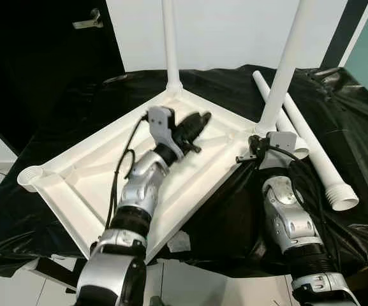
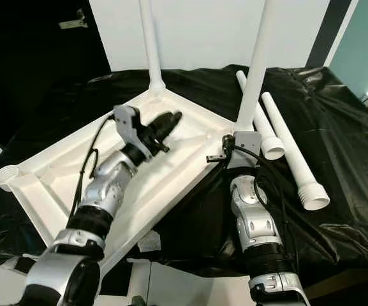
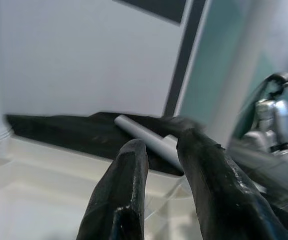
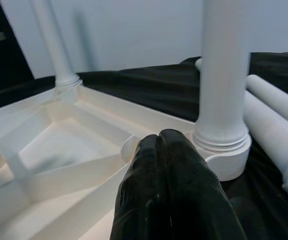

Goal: Building children table

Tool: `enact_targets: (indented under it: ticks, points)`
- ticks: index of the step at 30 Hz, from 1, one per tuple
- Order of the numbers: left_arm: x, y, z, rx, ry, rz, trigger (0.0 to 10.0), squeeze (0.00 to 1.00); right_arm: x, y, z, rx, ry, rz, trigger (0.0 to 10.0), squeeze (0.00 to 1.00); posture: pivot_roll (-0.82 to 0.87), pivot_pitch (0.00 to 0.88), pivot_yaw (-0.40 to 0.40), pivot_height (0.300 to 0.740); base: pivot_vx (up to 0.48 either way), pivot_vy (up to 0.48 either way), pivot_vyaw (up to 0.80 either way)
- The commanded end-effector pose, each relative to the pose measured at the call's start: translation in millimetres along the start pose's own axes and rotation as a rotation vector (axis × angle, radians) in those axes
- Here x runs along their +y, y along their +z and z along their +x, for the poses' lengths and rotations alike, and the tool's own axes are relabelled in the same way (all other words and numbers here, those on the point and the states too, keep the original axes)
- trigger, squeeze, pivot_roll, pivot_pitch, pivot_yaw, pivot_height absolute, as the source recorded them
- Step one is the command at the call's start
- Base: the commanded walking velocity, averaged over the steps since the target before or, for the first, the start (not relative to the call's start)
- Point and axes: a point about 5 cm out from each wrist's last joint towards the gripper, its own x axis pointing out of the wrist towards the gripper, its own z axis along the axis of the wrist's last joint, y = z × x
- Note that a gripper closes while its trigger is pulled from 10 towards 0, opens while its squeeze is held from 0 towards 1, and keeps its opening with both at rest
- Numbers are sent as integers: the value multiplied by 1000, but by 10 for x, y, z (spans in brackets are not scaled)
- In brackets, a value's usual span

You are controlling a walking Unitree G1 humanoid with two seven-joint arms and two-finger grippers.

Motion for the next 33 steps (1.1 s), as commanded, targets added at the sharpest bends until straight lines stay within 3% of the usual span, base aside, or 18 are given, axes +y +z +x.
enact_targets:
  ticks: [1, 7, 12, 15, 19, 25, 33]
  points:
    - [37, -120, -66, 64, 34, 22, 10000, 0, -14, -6, -33, -1, -14, 15, 10000, 0, -74, 0, 56, 740, 0, 0, 0]
    - [66, -198, -153, 88, 82, 24, 10000, 0, -39, -99, -115, 52, -5, 7, 10000, 0, -65, 8, 41, 740, 0, 0, 0]
    - [196, -342, -262, 258, 65, 61, 10000, 0, -55, -113, -143, 69, 1, -3, 10000, 0, -70, 4, 34, 740, 0, 0, 0]
    - [276, -336, -297, 283, 78, 73, 10000, 0, -50, -116, -144, 70, 7, -6, 10000, 0, -72, 0, 36, 740, 0, 0, 0]
    - [322, -303, -303, 276, 94, 99, 10000, 0, -43, -102, -145, 63, 13, -11, 10000, 0, -73, 0, 36, 740, 0, 0, 0]
    - [330, -174, -204, 152, 196, 93, 10000, 0, -51, 56, -80, -19, -24, -16, 10000, 0, -73, 0, 50, 740, 0, 0, 0]
    - [343, -210, -219, 159, 225, 106, 10000, 0, -12, -8, -89, 24, -14, -11, 10000, 0, -66, 0, 55, 740, 0, 0, 0]
